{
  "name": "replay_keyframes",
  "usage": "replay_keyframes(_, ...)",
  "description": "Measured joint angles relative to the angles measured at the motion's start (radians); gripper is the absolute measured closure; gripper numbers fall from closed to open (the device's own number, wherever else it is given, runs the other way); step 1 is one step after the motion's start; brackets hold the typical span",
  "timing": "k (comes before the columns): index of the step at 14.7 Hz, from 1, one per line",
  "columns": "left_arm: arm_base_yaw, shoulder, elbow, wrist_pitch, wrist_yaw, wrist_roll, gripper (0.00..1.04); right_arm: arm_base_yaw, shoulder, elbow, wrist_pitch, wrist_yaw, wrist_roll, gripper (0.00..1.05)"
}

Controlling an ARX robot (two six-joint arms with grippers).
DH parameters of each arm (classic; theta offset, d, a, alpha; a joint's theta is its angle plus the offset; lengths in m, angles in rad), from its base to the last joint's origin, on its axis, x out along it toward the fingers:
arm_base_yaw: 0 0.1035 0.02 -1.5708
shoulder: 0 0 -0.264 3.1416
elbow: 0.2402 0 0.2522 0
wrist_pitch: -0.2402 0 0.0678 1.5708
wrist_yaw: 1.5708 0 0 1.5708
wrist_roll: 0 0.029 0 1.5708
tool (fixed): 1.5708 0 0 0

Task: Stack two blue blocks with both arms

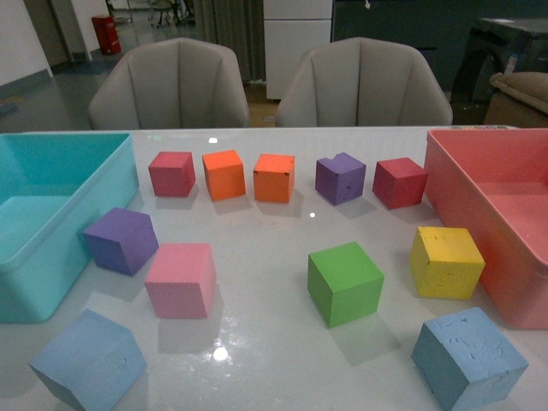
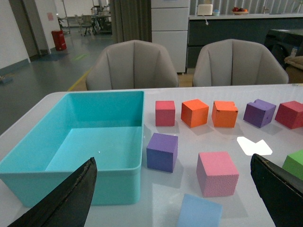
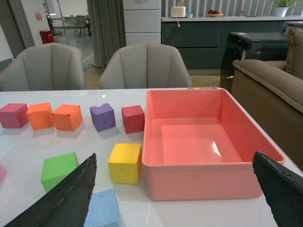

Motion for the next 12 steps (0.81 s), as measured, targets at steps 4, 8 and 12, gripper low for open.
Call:
replay_keyframes(4, 0.0, 0.0, 0.0, 0.0, 0.0, 0.0, 0.07, 0.0, 0.0, 0.0, 0.0, 0.0, 0.0, 0.06)
replay_keyframes(8, 0.0, 0.0, 0.0, 0.0, 0.0, 0.0, 0.07, 0.0, 0.0, 0.0, 0.0, 0.0, 0.0, 0.06)
replay_keyframes(12, 0.0, 0.0, 0.0, 0.0, 0.0, 0.0, 0.07, 0.0, 0.0, 0.0, 0.0, 0.0, 0.0, 0.06)
